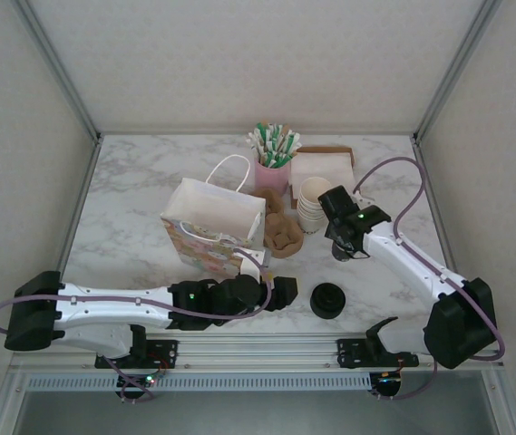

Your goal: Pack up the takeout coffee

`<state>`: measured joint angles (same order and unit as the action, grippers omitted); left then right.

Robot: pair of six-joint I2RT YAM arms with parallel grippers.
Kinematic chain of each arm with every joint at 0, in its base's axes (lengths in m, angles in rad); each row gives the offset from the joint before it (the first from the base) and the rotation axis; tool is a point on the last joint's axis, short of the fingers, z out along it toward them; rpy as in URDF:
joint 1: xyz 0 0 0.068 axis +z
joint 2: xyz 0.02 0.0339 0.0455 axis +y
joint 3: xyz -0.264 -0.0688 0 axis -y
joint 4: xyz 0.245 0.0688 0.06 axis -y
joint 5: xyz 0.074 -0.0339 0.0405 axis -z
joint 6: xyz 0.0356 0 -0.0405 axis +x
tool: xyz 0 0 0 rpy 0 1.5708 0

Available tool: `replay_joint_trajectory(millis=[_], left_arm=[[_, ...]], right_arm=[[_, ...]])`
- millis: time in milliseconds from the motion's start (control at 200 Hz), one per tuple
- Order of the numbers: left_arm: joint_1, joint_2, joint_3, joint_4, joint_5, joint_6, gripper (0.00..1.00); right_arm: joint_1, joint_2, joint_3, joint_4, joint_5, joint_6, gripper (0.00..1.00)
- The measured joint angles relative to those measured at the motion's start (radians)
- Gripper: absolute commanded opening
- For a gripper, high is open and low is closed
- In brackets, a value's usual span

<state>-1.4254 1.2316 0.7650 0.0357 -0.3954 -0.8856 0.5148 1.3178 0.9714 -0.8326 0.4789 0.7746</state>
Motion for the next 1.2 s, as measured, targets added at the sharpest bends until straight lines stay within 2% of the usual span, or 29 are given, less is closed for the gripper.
replay_joint_trajectory(millis=[230,330,501,906,1076,1196], left_arm=[[0.000,-0.004,0.000,-0.021,-0.003,-0.001,0.79],[0.000,-0.004,0.000,-0.021,-0.003,-0.001,0.79],[0.000,-0.004,0.000,-0.021,0.001,0.000,0.80],[0.000,-0.002,0.013,-0.040,0.009,0.026,0.80],[0.000,-0.002,0.014,-0.047,0.008,0.049,0.80],[0.000,-0.006,0.027,-0.082,0.008,0.079,0.80]], right_arm=[[-0.004,-0.045,-0.001,-0.006,-0.031,0.018,0.73],[-0.006,-0.047,0.019,-0.051,-0.063,0.027,0.78],[-0.007,-0.022,0.049,-0.135,-0.125,0.030,0.81],[-0.048,0.019,0.141,-0.185,-0.146,0.018,0.82],[-0.079,0.008,0.143,-0.183,-0.158,-0.032,0.83],[-0.083,-0.051,0.143,-0.150,-0.167,-0.125,0.83]])
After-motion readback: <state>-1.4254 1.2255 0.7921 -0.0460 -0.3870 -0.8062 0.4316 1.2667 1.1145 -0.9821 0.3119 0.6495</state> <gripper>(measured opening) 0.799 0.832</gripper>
